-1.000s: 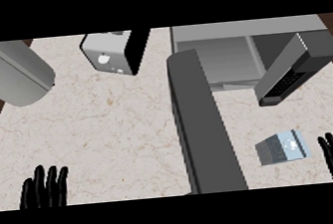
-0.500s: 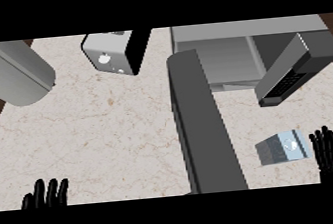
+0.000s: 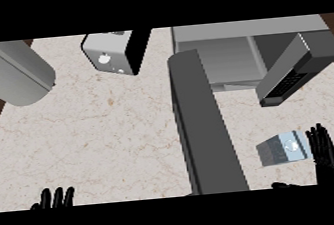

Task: Pick up the milk, place it into the microwave and close the microwave

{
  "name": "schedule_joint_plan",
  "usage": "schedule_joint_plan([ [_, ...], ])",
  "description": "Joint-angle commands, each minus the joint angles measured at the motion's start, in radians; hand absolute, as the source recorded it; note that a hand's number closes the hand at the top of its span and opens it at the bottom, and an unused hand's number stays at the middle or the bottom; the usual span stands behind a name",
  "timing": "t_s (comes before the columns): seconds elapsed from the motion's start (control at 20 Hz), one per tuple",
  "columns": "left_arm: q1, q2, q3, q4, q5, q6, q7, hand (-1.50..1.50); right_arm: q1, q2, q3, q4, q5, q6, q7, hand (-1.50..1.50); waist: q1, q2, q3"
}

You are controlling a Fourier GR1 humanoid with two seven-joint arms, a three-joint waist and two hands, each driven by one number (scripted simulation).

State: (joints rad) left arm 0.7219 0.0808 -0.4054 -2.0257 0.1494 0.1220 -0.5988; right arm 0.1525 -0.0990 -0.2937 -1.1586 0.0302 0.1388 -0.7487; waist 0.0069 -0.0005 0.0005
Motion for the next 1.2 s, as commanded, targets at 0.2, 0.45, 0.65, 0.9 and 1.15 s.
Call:
schedule_joint_plan([
  [0.2, -0.009, 0.059, 0.021, -0.033, 0.041, 0.017, 0.036, -1.50, -0.053, -0.025, -0.011, 0.192, 0.021, -0.013, -0.139, -1.50, -0.002, 0.000, 0.000],
  [0.45, 0.061, 0.083, 0.000, -0.036, 0.060, -0.003, -0.042, -1.50, -0.109, -0.011, 0.002, 0.301, 0.042, -0.042, -0.224, -1.50, 0.001, 0.000, 0.000],
  [0.65, 0.074, 0.077, -0.020, 0.008, 0.047, 0.005, -0.107, -1.50, -0.150, -0.050, -0.003, 0.373, 0.036, -0.001, -0.285, -1.50, 0.002, 0.000, 0.000],
  [0.9, -0.035, 0.053, -0.032, 0.001, 0.034, 0.060, 0.018, -1.50, -0.211, -0.027, 0.016, 0.459, 0.044, -0.012, -0.303, -1.50, -0.001, 0.001, 0.000],
  [1.15, 0.012, 0.124, 0.033, -0.049, 0.106, 0.010, -0.014, -1.50, -0.281, -0.009, 0.016, 0.433, 0.014, -0.041, -0.204, -1.50, 0.000, 0.000, 0.000],
])
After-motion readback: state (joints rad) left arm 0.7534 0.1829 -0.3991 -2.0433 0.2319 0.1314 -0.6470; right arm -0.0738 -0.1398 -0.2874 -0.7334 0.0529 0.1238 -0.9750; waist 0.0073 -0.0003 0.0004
